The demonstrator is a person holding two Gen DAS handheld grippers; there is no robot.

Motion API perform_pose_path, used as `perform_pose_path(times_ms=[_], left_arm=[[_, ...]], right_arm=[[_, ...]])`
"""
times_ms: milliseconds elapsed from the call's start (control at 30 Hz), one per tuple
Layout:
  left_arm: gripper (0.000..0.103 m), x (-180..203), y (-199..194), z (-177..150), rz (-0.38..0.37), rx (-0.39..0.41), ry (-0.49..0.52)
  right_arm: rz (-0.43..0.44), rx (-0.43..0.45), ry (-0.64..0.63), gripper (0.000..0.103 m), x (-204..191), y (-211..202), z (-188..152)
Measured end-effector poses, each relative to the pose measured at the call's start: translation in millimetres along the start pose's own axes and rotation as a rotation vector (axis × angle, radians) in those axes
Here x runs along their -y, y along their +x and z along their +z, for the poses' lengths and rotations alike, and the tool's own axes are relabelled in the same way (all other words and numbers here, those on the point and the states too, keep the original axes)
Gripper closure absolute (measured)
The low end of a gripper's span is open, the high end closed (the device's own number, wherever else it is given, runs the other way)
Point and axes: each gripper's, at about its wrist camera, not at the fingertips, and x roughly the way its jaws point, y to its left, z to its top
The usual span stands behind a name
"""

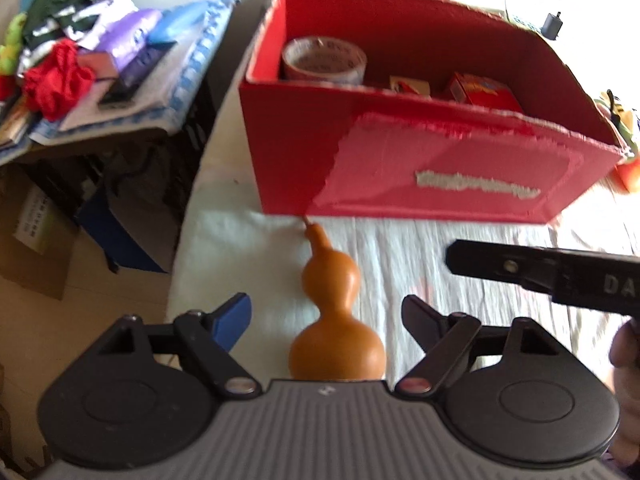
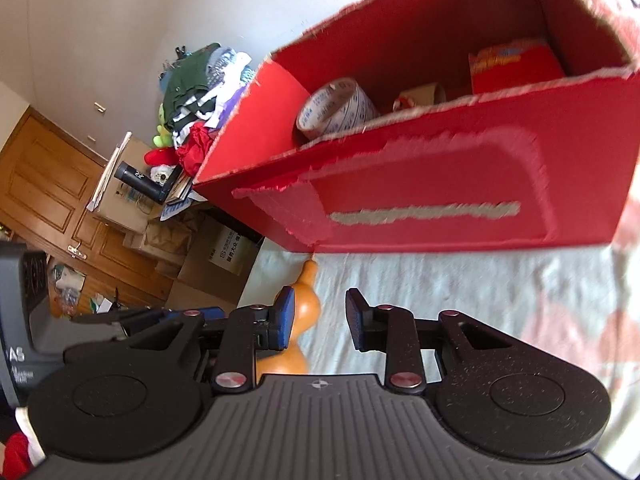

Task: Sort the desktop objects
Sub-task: 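Lower the open right gripper around the orange bottle gourd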

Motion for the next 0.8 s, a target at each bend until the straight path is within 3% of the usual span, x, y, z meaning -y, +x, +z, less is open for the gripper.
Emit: perform_pose_path(times_ms=[433,800], left_arm=[[0.028,-28.7,28.3,-6.4,-0.213,-0.078,-0.074],[0.031,-32.2,41.2,-8.1,-0.236,-0.071,-0.025]], right_arm=[[0.036,-0.114,0.082,0.07,-8.4,36.6,-7.7],[0.038,-0.179,0.162,0.066,0.9,55.6,-9.4]])
